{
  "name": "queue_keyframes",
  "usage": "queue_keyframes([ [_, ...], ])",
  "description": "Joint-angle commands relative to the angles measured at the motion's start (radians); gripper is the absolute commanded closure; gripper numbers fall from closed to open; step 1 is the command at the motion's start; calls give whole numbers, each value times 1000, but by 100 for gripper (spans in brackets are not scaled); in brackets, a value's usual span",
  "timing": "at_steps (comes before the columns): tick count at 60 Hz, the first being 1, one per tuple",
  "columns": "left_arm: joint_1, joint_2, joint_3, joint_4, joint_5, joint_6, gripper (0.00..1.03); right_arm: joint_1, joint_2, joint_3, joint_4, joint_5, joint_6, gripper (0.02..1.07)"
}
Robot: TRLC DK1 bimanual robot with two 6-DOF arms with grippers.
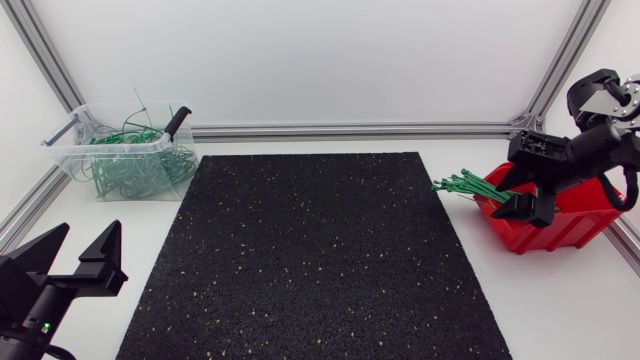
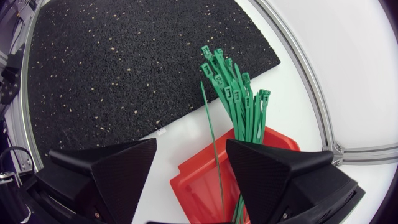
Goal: Take a green cable tie from the red box, thread the tail through the head to close it, then place it in the transparent bin on the left.
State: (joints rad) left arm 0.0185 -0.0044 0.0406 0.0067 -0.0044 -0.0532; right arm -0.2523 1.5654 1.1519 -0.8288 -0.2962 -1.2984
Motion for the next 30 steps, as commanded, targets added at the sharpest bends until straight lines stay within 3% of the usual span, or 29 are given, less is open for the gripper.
queue_keyframes([
  [1, -5, -6, -38, -24, 7, -11, 5, -11, 31, -49, 37, 14, -64, 31],
  [8, -5, -6, -38, -24, 7, -10, 4, -7, 44, -87, 89, 19, -96, 44],
  [20, -5, -6, -38, -24, 7, -10, 4, 13, 51, -139, 221, 48, -108, 47],
  [30, -5, -6, -38, -25, 7, -10, 5, 22, 62, -146, 247, 48, -108, 63],
])
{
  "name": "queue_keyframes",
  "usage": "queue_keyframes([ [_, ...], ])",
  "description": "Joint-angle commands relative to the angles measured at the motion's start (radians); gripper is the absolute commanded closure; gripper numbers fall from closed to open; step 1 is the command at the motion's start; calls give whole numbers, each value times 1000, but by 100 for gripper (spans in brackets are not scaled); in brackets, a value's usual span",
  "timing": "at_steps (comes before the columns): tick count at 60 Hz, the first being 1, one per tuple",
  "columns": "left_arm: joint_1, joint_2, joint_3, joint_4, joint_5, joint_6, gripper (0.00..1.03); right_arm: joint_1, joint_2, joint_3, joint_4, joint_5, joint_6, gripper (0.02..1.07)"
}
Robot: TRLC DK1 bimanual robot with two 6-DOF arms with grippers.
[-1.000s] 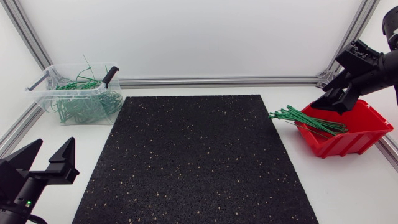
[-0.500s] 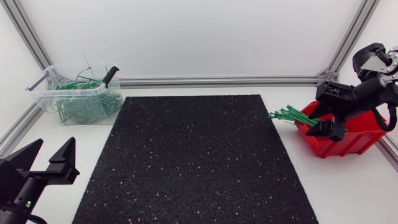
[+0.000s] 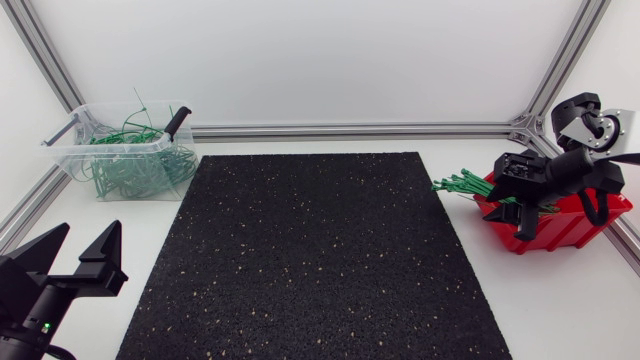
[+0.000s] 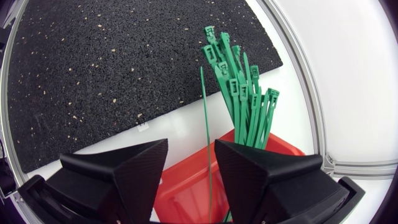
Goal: Take a green cable tie from the red box, thread the tail through the head to close it, then place it in the transparent bin on the left.
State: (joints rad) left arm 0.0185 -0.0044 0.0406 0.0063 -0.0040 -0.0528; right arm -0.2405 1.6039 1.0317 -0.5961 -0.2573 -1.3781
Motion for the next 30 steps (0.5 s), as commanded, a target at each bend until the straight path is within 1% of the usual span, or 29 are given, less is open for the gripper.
queue_keyframes([
  [1, -6, -6, -38, -25, 7, -10, 4, 12, 25, -28, 24, 9, -29, 65],
  [4, -6, -6, -38, -25, 7, -10, 4, 17, 30, -41, 55, 23, -27, 67],
  [9, -6, -6, -38, -25, 7, -10, 4, 24, 31, -53, 85, 27, -27, 76],
  [15, -5, -6, -38, -25, 7, -10, 4, 27, 34, -55, 101, 30, -21, 77],
  [18, -5, -6, -38, -25, 7, -10, 4, 29, 34, -53, 102, 29, -18, 79],
  [20, -6, -6, -38, -25, 7, -10, 4, 30, 33, -51, 102, 27, -16, 83],
  [25, -5, -6, -38, -25, 7, -10, 4, 32, 25, -59, 119, 27, -7, 85],
  [30, -5, -6, -38, -25, 7, -10, 4, 32, 25, -50, 107, 27, -1, 95],
])
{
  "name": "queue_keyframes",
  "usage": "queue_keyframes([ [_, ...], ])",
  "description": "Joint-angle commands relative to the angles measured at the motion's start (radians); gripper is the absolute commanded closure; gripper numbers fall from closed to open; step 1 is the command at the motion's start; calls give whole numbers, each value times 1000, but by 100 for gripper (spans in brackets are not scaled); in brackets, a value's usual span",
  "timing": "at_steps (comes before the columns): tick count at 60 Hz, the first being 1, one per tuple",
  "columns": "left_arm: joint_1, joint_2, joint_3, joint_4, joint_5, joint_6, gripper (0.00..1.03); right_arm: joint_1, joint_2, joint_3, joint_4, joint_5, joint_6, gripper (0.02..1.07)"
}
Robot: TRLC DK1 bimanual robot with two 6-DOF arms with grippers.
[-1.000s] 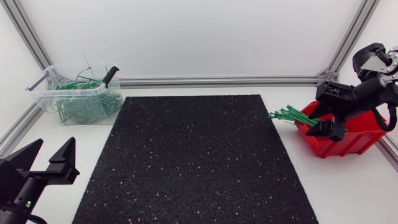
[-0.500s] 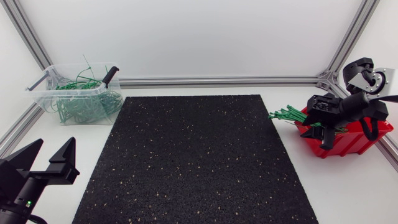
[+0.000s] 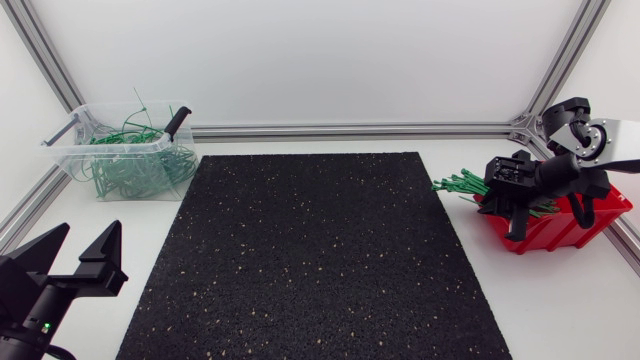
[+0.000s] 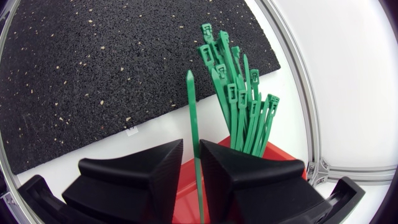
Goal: Take a green cable tie from the red box, thread the tail through the head to close it, then place it in the transparent bin on the left.
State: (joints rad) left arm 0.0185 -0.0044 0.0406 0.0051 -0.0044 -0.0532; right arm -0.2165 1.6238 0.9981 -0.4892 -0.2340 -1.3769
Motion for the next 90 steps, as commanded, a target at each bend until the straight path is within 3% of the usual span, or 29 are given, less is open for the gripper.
queue_keyframes([
  [1, -6, -6, -38, -24, 7, -10, 5, 8, 5, -15, -2, 2, -2, 99],
  [32, -5, -6, -38, -25, 7, -10, 4, -4, -257, -81, 9, -67, 30, 101],
  [43, -6, -6, -38, -25, 7, -10, 5, -3, -413, -88, -19, -148, 79, 101],
  [63, -6, -6, -38, -25, 7, -10, 4, -14, -565, 39, -135, -399, 325, 101],
  [90, -8, -5, -38, -25, 7, -10, 5, 14, -673, 180, -236, -502, 667, 101],
])
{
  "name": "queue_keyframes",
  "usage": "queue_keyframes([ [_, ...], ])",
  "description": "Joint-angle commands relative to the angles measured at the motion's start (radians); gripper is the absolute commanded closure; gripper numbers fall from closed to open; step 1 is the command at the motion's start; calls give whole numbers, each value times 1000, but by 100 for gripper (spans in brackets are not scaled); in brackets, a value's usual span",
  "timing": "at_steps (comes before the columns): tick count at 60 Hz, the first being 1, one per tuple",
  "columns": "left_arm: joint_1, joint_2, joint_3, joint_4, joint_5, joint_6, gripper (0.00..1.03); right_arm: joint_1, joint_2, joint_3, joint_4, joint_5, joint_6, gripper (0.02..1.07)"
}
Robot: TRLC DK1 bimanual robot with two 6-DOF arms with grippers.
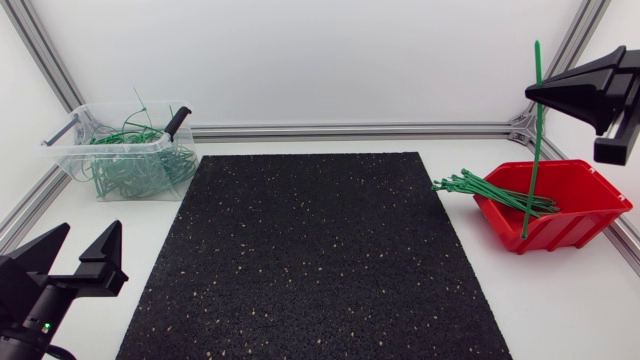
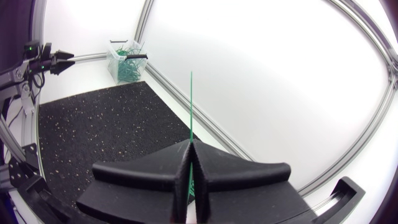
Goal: Take a green cable tie from the red box, thread the tail through the head to close it, then place it in the transparent bin on the left.
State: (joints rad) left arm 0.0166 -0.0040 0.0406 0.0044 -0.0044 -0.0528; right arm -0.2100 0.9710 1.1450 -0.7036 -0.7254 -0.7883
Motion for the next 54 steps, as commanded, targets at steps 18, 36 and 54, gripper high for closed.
queue_keyframes([
  [18, -17, -4, -38, -23, 7, -10, 4, 67, -54, 27, -37, 115, 457, 101],
  [36, -17, -5, -38, -23, 7, -10, 5, 474, -58, -62, 35, 551, 489, 101],
  [54, -17, -5, -38, -23, 7, -10, 5, 659, 44, -73, 98, 575, 732, 101],
])
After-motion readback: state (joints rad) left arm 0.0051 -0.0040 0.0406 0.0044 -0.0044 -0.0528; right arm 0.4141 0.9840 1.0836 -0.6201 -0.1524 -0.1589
